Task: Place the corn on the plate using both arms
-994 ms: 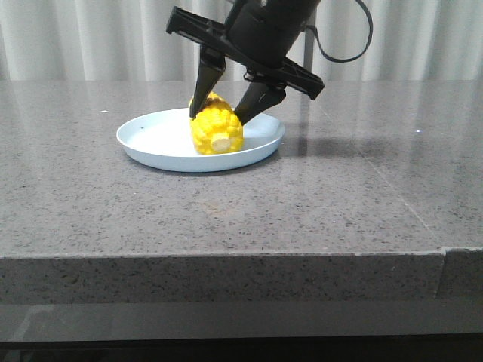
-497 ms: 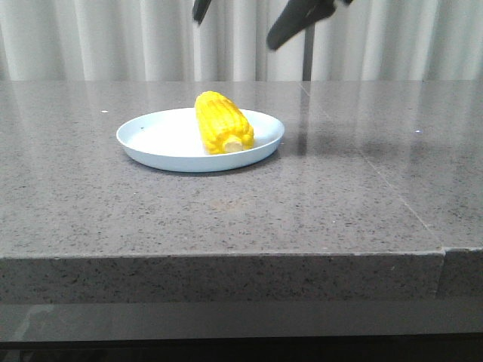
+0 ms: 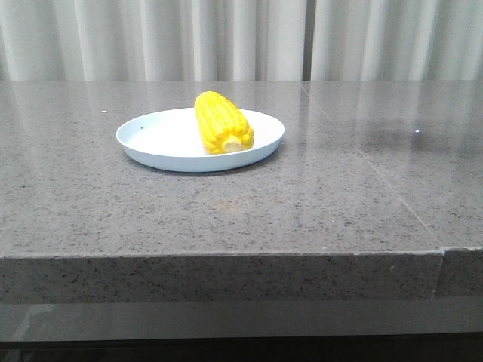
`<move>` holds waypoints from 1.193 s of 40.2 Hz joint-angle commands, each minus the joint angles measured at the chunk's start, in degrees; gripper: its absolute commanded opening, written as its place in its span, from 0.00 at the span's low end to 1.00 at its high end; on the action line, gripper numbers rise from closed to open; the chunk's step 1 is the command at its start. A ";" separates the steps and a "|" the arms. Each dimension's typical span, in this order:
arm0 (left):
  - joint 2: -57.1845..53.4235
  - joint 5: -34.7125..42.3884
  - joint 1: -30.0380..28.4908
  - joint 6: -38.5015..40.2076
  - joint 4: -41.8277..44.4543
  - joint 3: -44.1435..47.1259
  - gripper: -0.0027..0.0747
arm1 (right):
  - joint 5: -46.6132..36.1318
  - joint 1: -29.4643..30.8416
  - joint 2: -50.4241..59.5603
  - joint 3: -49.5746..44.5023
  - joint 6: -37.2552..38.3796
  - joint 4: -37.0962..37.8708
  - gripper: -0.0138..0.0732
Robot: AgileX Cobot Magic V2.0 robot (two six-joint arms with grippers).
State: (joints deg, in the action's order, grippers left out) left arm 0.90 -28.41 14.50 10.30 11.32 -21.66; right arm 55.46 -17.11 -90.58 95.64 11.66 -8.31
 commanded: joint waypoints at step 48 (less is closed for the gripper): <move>0.67 4.56 0.02 0.35 0.39 -1.33 0.01 | -33.80 2.10 80.37 -73.88 -0.24 15.45 0.08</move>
State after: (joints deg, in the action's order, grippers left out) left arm 0.90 -28.41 14.50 10.30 11.32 -21.56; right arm 27.94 -15.33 -11.02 20.70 11.66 5.86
